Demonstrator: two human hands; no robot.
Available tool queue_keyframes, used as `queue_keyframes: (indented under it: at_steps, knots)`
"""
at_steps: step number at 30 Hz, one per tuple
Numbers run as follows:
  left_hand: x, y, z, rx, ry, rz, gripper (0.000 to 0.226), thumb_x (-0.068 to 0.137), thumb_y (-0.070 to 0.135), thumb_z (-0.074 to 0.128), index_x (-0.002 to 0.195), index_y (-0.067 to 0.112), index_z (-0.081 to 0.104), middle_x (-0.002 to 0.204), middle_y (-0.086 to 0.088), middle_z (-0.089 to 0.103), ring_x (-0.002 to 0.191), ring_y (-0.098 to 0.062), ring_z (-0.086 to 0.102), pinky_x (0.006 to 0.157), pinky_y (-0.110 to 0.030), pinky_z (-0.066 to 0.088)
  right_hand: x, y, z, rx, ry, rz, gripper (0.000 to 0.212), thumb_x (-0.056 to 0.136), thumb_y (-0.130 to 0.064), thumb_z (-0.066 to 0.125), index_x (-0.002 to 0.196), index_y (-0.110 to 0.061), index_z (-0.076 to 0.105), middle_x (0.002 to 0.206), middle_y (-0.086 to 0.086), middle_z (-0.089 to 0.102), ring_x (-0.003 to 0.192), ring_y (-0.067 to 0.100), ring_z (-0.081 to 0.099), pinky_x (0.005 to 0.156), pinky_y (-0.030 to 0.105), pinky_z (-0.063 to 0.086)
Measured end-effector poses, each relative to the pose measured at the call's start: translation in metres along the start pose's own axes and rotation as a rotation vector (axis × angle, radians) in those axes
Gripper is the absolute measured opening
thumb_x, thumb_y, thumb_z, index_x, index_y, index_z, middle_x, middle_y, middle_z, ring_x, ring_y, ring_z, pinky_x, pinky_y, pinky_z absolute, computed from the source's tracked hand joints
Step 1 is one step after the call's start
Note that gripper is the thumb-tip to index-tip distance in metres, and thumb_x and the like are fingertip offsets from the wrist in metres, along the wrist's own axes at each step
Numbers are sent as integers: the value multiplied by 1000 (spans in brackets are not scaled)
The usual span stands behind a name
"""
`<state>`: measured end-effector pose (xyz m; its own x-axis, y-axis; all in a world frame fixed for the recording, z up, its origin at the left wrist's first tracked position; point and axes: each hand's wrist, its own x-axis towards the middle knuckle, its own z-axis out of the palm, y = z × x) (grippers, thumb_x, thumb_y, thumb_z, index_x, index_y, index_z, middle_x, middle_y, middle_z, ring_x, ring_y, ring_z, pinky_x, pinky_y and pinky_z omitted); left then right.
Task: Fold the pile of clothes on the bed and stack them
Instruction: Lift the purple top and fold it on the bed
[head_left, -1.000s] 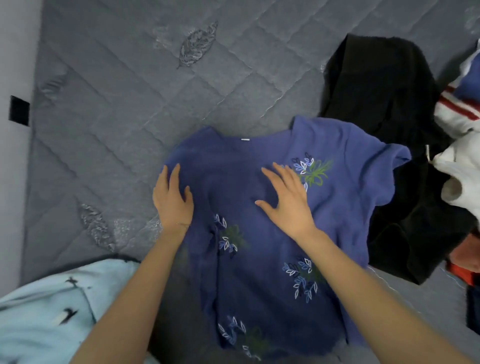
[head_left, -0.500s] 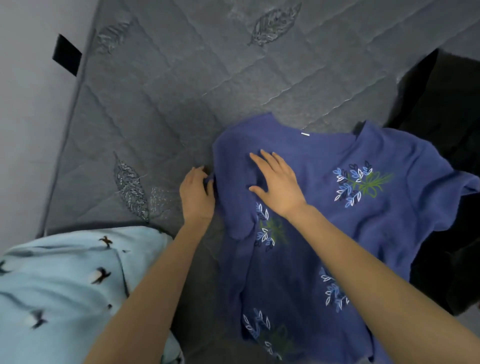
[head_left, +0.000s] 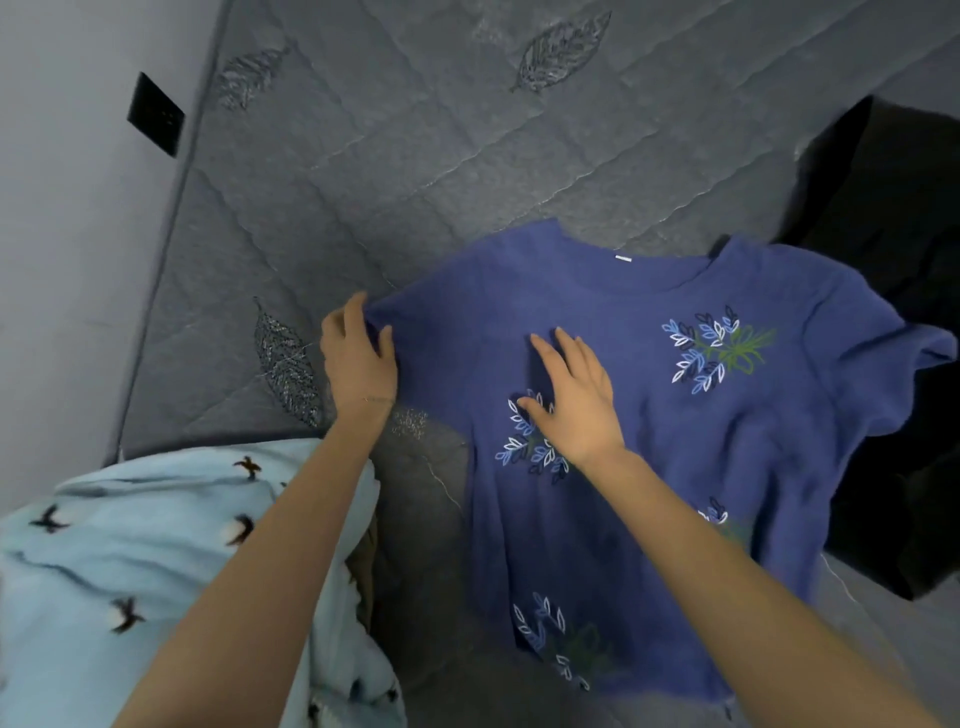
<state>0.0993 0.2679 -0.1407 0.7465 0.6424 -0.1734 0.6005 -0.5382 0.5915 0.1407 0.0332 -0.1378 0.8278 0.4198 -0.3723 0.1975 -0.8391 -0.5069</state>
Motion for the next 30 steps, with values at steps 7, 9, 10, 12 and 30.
queue_keyframes:
  at_steps: [7, 9, 10, 12, 30]
  knots:
    - [-94, 10, 26, 234, -254, 358, 48, 93, 33, 43, 138, 19, 47, 145, -19, 40, 130, -41, 40, 105, -59, 32, -98, 47, 0, -54, 30, 197, 79, 87, -38, 66, 151, -30, 20, 161, 2, 10, 148, 26, 4, 120, 41, 4]
    - [-119, 13, 27, 295, -321, 444, 49, 92, 36, 38, 139, 23, 43, 147, -17, 39, 133, -39, 37, 107, -59, 29, -122, 57, 1, -78, 10, 227, 80, 88, -39, 65, 152, -31, 17, 161, 1, 7, 149, 25, 2, 119, 41, 2]
    - [-131, 13, 28, 314, -340, 475, 49, 92, 37, 38, 140, 24, 40, 148, -15, 39, 134, -37, 37, 107, -59, 29, -133, 61, 1, -78, 11, 237, 80, 88, -40, 65, 152, -31, 17, 161, 1, 7, 148, 25, 2, 120, 41, 2]
    - [-151, 13, 27, 333, -354, 492, 50, 91, 37, 38, 139, 26, 37, 148, -14, 40, 134, -35, 37, 106, -59, 29, -151, 68, 1, -78, 26, 257, 80, 88, -40, 65, 152, -31, 17, 161, 1, 7, 148, 26, 2, 120, 42, 3]
    - [-290, -38, 52, -60, -276, -194, 36, 92, 20, 60, 119, -3, 50, 109, -20, 59, 106, -34, 49, 85, -35, 41, -294, 176, 22, 400, 311, 763, 100, 73, -45, 77, 150, -13, 22, 144, 17, 37, 132, 34, 38, 108, 47, 32]
